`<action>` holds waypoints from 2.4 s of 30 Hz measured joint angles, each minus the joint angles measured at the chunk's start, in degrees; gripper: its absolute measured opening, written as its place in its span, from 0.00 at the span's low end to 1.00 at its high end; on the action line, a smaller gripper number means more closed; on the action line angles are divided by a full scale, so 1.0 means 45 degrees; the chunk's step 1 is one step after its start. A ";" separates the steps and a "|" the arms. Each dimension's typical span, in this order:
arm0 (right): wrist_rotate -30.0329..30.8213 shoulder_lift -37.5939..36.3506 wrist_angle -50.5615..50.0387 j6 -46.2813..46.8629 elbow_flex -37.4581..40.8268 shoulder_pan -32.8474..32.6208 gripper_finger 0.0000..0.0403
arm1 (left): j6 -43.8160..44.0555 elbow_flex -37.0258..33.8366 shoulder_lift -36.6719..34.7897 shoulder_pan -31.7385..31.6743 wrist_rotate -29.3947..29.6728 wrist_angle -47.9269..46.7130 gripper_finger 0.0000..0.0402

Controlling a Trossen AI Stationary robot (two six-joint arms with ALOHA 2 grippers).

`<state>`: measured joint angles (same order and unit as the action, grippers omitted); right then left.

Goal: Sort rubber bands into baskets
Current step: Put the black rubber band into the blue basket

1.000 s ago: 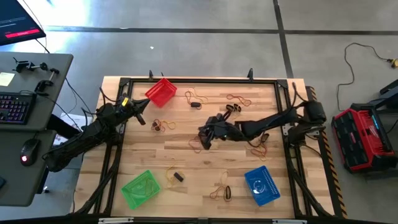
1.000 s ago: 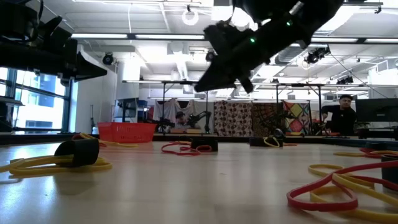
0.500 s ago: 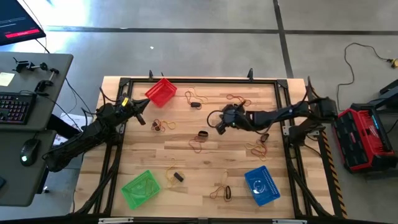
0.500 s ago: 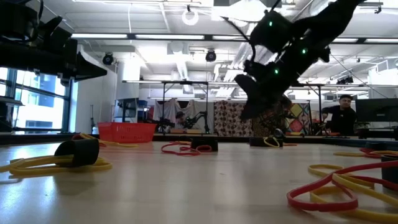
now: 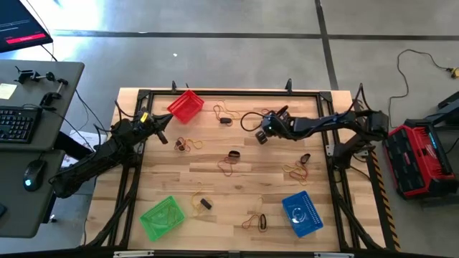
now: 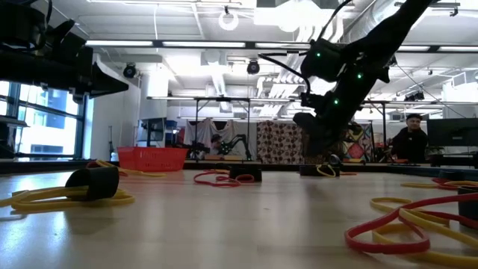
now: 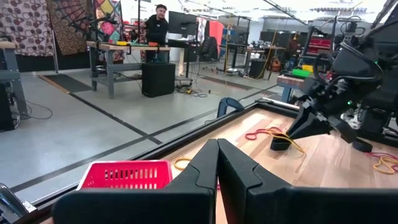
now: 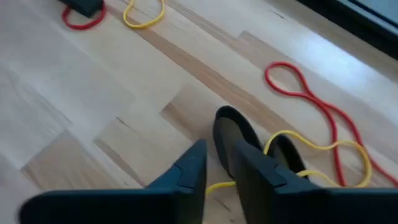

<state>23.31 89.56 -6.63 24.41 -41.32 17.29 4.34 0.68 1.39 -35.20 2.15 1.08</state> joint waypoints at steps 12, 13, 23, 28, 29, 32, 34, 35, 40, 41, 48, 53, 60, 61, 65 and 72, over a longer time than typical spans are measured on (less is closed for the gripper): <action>-0.1991 0.0005 0.0049 -0.2291 -0.0010 0.1786 0.40 | 0.0000 0.0000 0.0000 -0.0005 0.0000 0.0000 0.00; -0.2129 0.0005 0.0049 -0.2615 -0.0010 0.1910 0.40 | 0.0000 -0.0003 0.0000 -0.0005 0.0000 0.0000 0.00; -0.3954 0.0007 0.0194 -0.4236 -0.0015 0.2670 0.40 | 0.0000 0.0000 0.0000 -0.0005 0.0000 0.0000 0.00; -0.3963 0.0056 0.0247 -0.5129 -0.0015 0.2669 0.40 | 0.0000 -0.0003 0.0000 -0.0005 0.0000 0.0000 0.00; -0.4034 0.0097 0.0344 -0.5268 -0.0015 0.2664 0.40 | 0.0005 -0.0003 0.0000 -0.0005 0.0000 0.0000 0.00; -0.4519 0.0244 0.0549 -0.5680 -0.0016 0.2655 0.40 | 0.0000 -0.0003 0.0000 -0.0005 0.0000 0.0000 0.00; -0.4581 0.0418 0.0657 -0.5763 -0.0029 0.2635 0.38 | 0.0001 -0.0001 0.0000 -0.0001 -0.0001 0.0000 0.00; -0.4607 0.0557 0.0744 -0.5767 -0.0029 0.2635 0.37 | 0.0001 0.0001 0.0000 -0.0005 0.0000 0.0000 0.00; -0.4572 0.1416 0.1175 -0.5953 -0.0029 0.2630 0.32 | 0.0003 -0.0003 0.0015 -0.0003 -0.0005 0.0000 0.00; -0.4558 0.1524 0.1295 -0.5968 -0.0031 0.2630 0.30 | 0.0002 0.0000 0.0015 -0.0005 -0.0005 0.0000 0.00; -0.4500 0.1589 0.1711 -0.5978 -0.0056 0.2521 0.12 | 0.0000 -0.0001 0.0015 -0.0003 -0.0002 0.0000 0.00; -0.4056 0.1418 0.1793 -0.5696 -0.0540 0.2176 0.01 | 0.0001 -0.0002 0.0015 0.0000 -0.0001 0.0005 0.00; -0.3605 0.1423 0.1809 -0.5063 -0.1669 0.1364 0.01 | 0.0000 -0.0001 0.0015 0.0000 -0.0005 0.0005 0.00; -0.3451 0.1423 0.1805 -0.4991 -0.1834 0.1231 0.01 | 0.0000 -0.0001 0.0015 0.0000 -0.0005 0.0000 0.00; -0.2754 0.1423 0.1830 -0.4238 -0.2445 0.0918 0.01 | 0.0000 -0.0003 0.0015 0.0000 -0.0005 0.0005 0.00; -0.2282 0.1418 0.1749 -0.2535 -0.2508 0.0510 0.00 | 0.0003 0.0000 0.0015 -0.0002 0.0000 0.0000 0.00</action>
<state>13.04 95.94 1.24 13.01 -52.60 19.58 4.35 0.68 1.45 -35.21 2.15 1.08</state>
